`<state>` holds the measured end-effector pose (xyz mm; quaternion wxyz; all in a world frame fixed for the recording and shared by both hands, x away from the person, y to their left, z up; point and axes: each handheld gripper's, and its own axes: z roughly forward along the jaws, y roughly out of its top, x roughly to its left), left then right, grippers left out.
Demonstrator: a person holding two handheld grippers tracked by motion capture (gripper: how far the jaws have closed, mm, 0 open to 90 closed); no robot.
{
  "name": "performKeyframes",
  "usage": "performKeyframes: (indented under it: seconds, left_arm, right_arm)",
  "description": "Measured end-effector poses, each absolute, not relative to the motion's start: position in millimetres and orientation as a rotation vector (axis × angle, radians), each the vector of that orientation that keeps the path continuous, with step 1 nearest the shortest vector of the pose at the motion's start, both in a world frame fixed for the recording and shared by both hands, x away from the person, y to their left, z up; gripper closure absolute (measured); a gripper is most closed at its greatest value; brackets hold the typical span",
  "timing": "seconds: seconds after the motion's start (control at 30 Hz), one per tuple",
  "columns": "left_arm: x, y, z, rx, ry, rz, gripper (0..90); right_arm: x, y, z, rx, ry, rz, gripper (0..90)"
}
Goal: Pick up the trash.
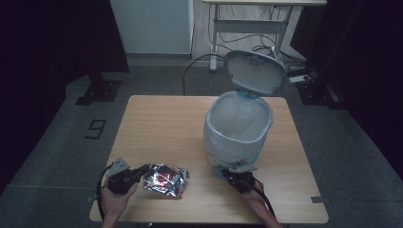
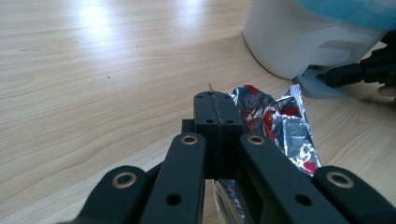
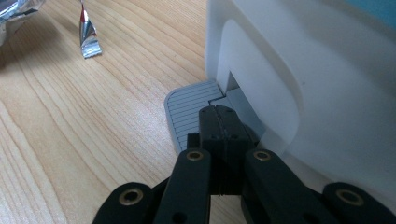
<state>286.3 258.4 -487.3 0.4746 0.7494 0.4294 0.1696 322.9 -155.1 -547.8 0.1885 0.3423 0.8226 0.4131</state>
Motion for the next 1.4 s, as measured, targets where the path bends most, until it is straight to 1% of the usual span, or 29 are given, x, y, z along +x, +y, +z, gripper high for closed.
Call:
performKeyframes:
  seconds: [0.37,0.6,0.73,1.0,1.4]
  left_arm:
    - [288.4,261.7,-480.4,1.821,1.03,0.365,90.0]
    - [294.2,263.2,-474.4,1.812,1.005,0.3,90.0]
    - [297.3,265.1,-465.5,1.809,0.993,0.282,90.0]
    - [300.2,263.8,-442.6,1.825,0.948,0.26,90.0]
    - [302.7,263.2,-436.4,1.823,0.938,0.25,90.0]
  right_arm:
    - [323.3,-155.5,-548.3,0.956,2.311,1.169,90.0]
    - [323.3,-155.8,-548.5,0.959,2.309,1.175,90.0]
    - [323.4,-156.1,-548.6,0.952,2.31,1.17,90.0]
    - [323.4,-156.0,-548.5,0.95,2.311,1.169,90.0]
    - [323.2,-155.8,-548.5,0.952,2.309,1.171,90.0]
